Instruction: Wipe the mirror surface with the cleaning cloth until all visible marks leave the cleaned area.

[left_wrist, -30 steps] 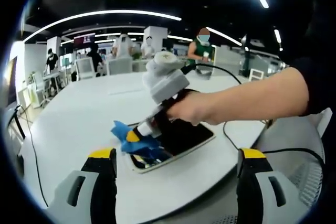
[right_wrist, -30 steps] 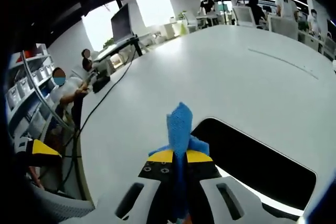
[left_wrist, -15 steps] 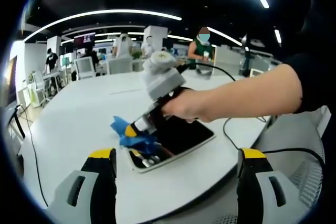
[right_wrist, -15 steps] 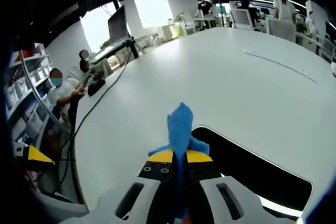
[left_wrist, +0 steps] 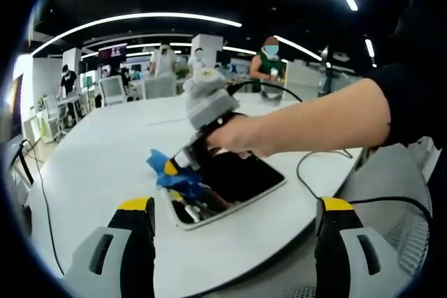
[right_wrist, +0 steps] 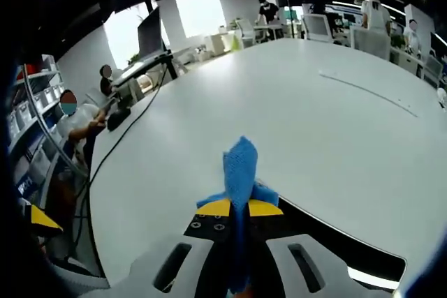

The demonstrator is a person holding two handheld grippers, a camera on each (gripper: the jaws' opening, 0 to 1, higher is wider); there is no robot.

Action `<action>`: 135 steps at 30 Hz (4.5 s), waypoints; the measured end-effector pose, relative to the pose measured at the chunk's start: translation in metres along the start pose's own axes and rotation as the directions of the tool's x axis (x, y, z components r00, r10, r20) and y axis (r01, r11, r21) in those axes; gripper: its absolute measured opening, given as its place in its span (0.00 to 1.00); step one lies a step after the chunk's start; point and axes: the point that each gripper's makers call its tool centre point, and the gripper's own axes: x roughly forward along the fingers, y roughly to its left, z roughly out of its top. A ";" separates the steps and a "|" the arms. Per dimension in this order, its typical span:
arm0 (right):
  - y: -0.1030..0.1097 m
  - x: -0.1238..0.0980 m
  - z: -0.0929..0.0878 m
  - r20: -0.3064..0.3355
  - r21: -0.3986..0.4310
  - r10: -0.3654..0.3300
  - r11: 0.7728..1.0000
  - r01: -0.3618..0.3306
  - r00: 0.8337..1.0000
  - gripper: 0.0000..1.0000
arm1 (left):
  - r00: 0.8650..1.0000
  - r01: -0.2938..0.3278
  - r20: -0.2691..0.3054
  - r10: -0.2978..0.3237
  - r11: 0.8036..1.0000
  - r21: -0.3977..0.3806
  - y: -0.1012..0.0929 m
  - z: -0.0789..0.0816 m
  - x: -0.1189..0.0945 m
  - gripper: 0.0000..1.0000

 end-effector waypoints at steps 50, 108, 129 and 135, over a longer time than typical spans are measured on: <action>-0.022 -0.005 -0.001 0.023 0.029 -0.033 0.999 0.033 0.999 0.01 | 1.000 0.001 -0.018 -0.001 1.000 0.009 0.000 -0.002 0.002 0.95; -0.024 -0.024 -0.014 0.008 -0.001 -0.058 0.998 0.058 0.998 0.01 | 0.999 0.029 -0.039 -0.029 0.999 0.021 -0.005 -0.005 0.002 0.94; -0.013 -0.035 -0.029 0.009 0.056 -0.050 0.997 0.050 0.999 0.01 | 0.999 0.024 -0.034 -0.023 1.000 0.015 -0.004 -0.003 0.002 0.94; -0.006 -0.040 -0.035 0.016 0.073 -0.050 0.996 0.049 0.999 0.01 | 0.999 0.022 -0.027 -0.022 1.000 0.007 -0.003 -0.003 0.002 0.95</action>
